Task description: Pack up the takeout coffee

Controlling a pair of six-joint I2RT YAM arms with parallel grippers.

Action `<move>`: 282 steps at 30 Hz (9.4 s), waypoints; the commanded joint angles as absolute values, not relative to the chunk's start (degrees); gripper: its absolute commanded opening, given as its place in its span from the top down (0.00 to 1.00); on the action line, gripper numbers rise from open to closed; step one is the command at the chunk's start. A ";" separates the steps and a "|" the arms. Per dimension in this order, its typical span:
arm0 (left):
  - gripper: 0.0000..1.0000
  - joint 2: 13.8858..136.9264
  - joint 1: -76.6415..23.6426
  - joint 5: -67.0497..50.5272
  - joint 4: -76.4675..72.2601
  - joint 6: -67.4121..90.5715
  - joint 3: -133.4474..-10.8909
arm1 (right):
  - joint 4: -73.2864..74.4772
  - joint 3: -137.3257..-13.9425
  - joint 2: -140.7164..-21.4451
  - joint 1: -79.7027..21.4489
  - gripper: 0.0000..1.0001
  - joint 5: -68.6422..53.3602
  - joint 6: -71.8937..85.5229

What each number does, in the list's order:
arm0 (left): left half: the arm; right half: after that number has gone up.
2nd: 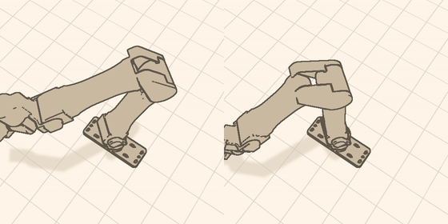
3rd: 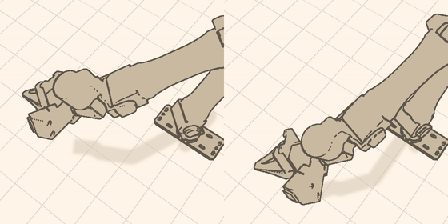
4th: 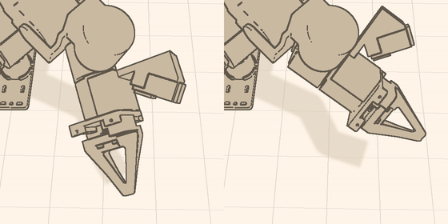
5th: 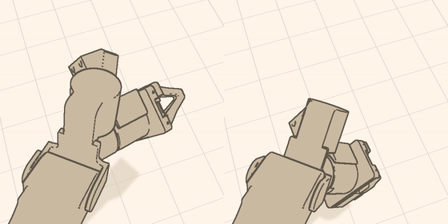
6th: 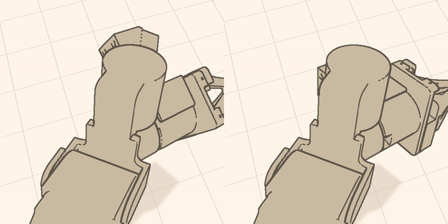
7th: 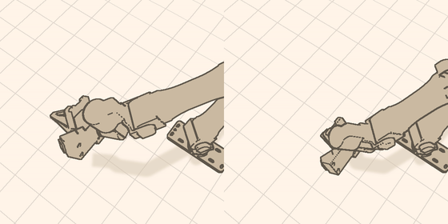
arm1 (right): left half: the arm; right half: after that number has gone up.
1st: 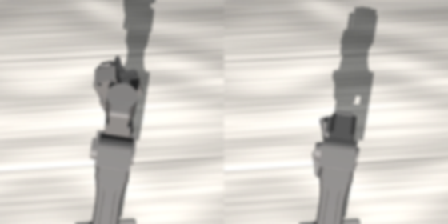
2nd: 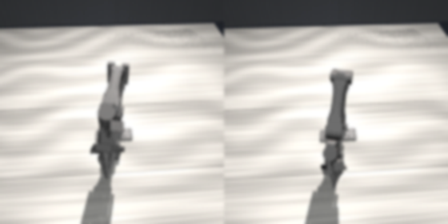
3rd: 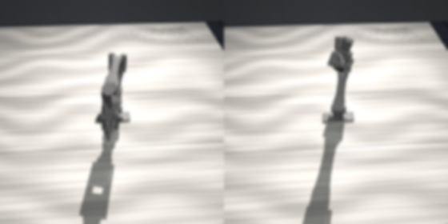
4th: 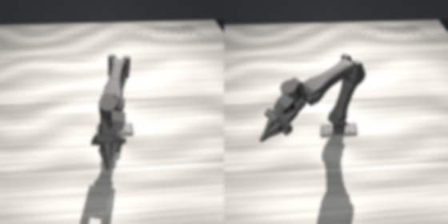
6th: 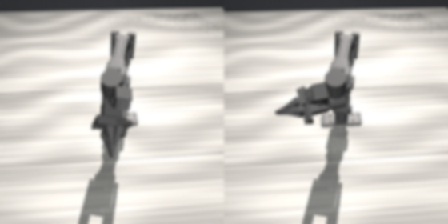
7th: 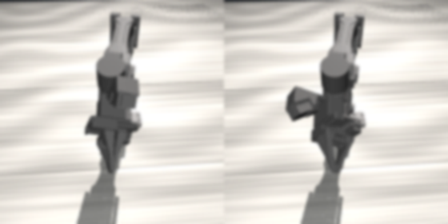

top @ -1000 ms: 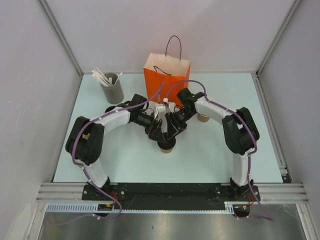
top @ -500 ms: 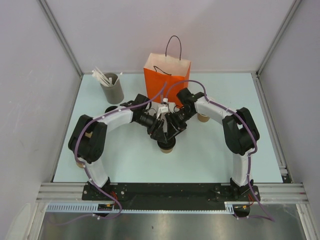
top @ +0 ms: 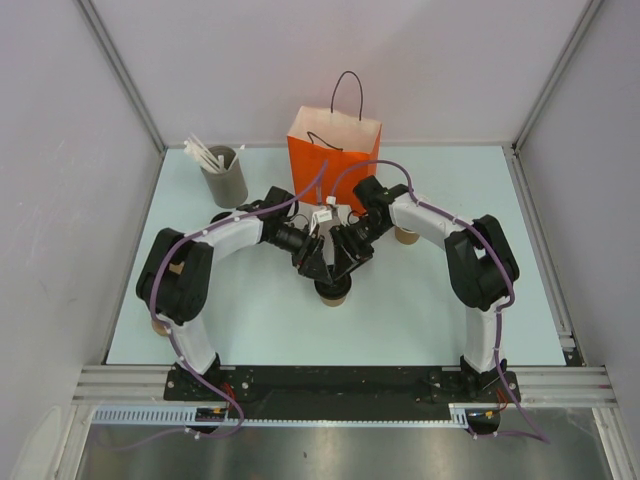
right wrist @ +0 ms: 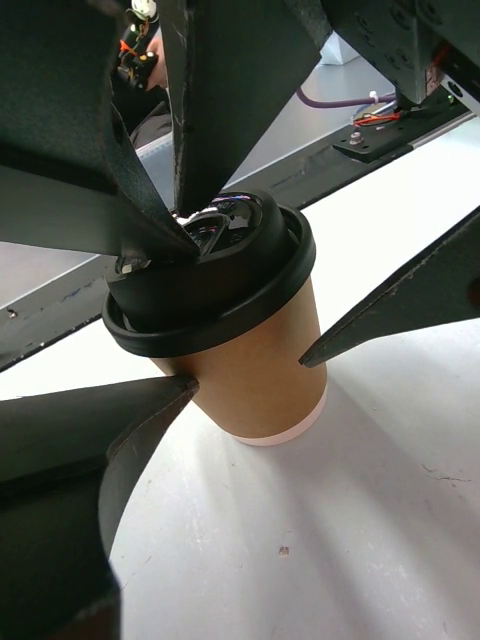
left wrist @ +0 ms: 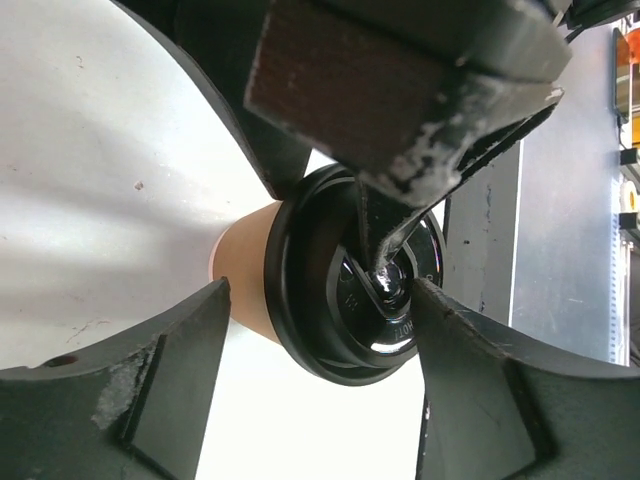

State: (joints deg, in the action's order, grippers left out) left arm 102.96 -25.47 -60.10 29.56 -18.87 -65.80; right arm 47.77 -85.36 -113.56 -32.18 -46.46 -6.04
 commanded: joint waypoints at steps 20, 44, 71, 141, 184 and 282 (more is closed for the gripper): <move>0.38 106.08 -26.98 -53.35 28.30 -18.28 -66.45 | 47.28 -84.20 -112.50 -33.84 0.39 -33.84 -10.19; 0.50 108.02 -28.65 -51.33 31.11 -20.30 -67.50 | 50.62 -86.92 -104.94 -27.87 0.17 -53.16 -13.71; 0.51 107.93 -29.09 -51.33 34.01 -22.76 -68.03 | 50.63 -84.82 -113.02 -20.92 0.45 -60.38 -12.75; 0.55 106.61 -29.79 -46.94 33.31 -22.50 -67.59 | 48.96 -77.70 -107.14 -24.69 0.60 -53.70 -13.09; 0.54 104.85 -29.71 -49.65 34.01 -23.03 -68.11 | 45.08 -76.98 -106.36 -25.49 0.61 -42.97 -10.72; 0.01 90.88 -31.46 -34.10 24.96 -27.95 -56.34 | 39.81 -71.81 -98.70 -35.95 0.51 -26.54 -19.78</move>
State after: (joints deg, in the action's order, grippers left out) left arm 91.09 -31.03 -34.89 27.07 -28.88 -53.84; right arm 40.60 -71.83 -98.89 -35.88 -24.75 -20.56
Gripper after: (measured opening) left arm 0.994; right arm 0.491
